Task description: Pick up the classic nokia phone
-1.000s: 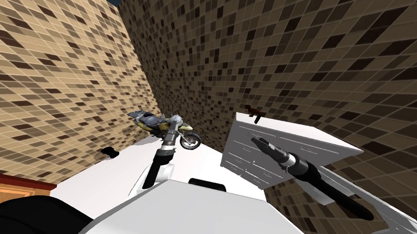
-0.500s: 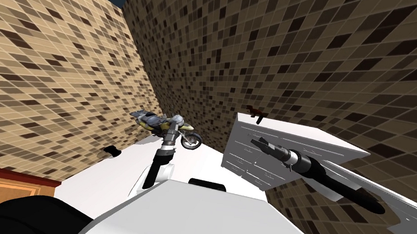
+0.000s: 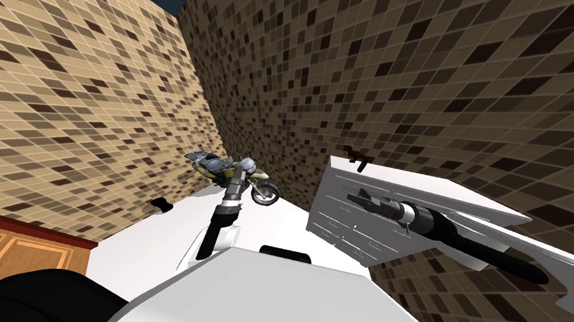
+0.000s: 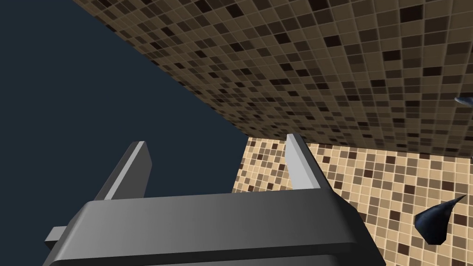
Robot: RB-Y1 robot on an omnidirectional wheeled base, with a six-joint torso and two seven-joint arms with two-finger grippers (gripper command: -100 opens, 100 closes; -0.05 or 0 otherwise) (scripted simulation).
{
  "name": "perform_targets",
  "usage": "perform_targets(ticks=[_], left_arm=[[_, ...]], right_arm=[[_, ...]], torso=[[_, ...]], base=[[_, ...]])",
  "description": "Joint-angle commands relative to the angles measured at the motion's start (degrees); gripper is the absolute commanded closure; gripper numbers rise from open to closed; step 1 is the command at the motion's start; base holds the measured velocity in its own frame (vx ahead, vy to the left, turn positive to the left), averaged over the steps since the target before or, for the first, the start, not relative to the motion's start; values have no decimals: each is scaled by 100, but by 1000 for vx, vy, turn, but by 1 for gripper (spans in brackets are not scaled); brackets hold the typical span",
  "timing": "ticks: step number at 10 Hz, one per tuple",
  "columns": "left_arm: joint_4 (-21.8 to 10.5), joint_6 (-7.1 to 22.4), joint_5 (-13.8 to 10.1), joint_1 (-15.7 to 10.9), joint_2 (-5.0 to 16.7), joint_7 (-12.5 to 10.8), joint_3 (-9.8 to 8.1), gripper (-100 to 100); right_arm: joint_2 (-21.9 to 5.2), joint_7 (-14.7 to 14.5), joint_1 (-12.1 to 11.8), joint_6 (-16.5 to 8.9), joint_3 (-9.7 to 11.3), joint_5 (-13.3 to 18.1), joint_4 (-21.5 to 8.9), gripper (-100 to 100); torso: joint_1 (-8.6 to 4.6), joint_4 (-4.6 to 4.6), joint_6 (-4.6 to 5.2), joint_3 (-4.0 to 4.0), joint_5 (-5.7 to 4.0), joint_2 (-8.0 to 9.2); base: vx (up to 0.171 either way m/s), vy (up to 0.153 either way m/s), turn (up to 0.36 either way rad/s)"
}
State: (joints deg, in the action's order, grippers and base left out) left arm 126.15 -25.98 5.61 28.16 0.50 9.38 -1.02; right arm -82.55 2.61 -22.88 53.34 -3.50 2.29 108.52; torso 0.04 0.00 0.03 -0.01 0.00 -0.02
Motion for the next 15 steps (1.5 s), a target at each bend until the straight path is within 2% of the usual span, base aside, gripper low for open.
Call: perform_targets(ticks=[1,2,3,5,6,8,9,11,12,14,15], left_arm=[[0,0,0,0,0,0,0,0],[0,0,0,0,0,0,0,0],[0,0,0,0,0,0,0,0],[0,0,0,0,0,0,0,0],[0,0,0,0,0,0,0,0],[0,0,0,0,0,0,0,0],[0,0,0,0,0,0,0,0],[0,0,0,0,0,0,0,0],[0,0,0,0,0,0,0,0],[0,0,0,0,0,0,0,0],[0,0,0,0,0,0,0,0]], right_arm=[[-286,0,-9,14,-14,0,-10,-100],[-353,0,-9,14,-14,0,-10,-100],[-577,-21,-8,165,-17,32,-199,-100],[-916,-21,-8,165,-17,32,-199,-100],[-1091,-41,-11,316,-21,67,-389,-100],[-1443,-41,-11,316,-21,67,-389,-100],[-1618,-60,-19,466,-25,105,-578,-100],[-1982,-60,-19,466,-25,105,-578,-100],[-2158,-78,-32,614,-30,146,-768,-100],[-2506,-78,-32,614,-30,146,-768,-100],[-2680,-96,-48,759,-36,188,-956,-100]], torso=[[0,0,0,0,0,0],[-2,0,1,1,0,1],[-4,1,1,2,-2,3],[-2,0,-1,-1,-1,-2],[-3,0,1,0,-1,0],[-4,-1,0,-2,-2,-4],[-4,0,1,-1,-2,-1],[-6,-2,0,-3,-2,-6],[-5,-1,1,-2,-2,-2],[-7,-2,1,-4,-3,-7],[-6,-1,2,-2,-3,-3]], base=[[2,8,-10],[0,0,0],[6,11,69],[8,6,31],[14,5,81],[12,2,13],[19,1,68],[14,-3,23],[22,-4,67],[19,-7,16],[22,-10,63]])
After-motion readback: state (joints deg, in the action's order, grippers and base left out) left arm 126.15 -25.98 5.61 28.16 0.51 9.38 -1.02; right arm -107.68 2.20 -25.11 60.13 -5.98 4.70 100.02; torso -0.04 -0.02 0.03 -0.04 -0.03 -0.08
